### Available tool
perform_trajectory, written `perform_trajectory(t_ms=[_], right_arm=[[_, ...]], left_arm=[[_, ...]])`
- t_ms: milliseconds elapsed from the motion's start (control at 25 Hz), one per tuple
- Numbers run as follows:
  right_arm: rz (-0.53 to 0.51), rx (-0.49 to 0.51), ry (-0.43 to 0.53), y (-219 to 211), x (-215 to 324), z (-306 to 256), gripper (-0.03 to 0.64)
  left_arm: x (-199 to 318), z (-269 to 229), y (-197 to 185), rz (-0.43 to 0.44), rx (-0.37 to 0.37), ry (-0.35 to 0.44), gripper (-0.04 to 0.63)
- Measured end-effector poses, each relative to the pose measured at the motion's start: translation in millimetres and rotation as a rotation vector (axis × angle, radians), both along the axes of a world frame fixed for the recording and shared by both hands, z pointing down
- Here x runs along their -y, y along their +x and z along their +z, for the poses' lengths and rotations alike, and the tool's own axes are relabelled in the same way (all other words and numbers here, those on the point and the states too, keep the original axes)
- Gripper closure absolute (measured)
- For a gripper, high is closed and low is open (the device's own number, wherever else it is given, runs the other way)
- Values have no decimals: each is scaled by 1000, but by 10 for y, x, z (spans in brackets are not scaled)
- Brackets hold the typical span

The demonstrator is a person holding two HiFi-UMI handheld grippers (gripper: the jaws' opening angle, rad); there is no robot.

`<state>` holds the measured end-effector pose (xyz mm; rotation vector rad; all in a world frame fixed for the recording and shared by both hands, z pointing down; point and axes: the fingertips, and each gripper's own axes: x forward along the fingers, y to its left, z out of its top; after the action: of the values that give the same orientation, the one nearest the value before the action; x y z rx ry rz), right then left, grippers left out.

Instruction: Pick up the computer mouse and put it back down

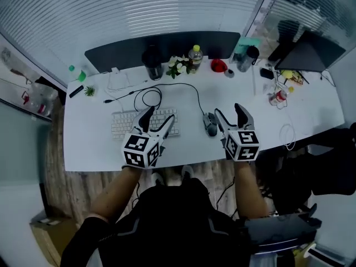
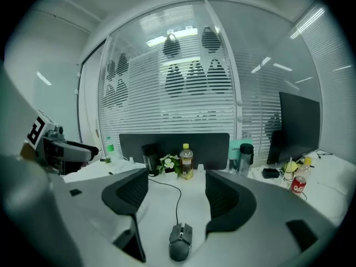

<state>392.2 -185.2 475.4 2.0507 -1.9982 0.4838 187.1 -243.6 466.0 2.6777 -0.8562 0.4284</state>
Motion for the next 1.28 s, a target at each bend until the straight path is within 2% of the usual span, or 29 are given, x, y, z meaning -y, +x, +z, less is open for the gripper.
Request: perform_trajectory(t_ms=[360, 560, 840, 1040, 1280], right_arm=[[-60, 51, -138, 110, 93, 884, 270], [-77, 90, -212, 56, 73, 1365, 262], [-115, 110, -348, -20, 21, 2046, 242], [-127, 107, -400, -100, -5, 2360, 242], [-120, 96, -438, -170, -20, 2606, 242]], left_arm=[[-11, 804, 228, -24, 77, -100, 287], [-141, 1260, 350, 6, 151, -172, 287], [-298, 1807, 446, 22, 217, -261, 287], [-324, 2079, 409, 7, 265, -292, 287], [-342, 2220, 400, 2, 290, -305, 287]])
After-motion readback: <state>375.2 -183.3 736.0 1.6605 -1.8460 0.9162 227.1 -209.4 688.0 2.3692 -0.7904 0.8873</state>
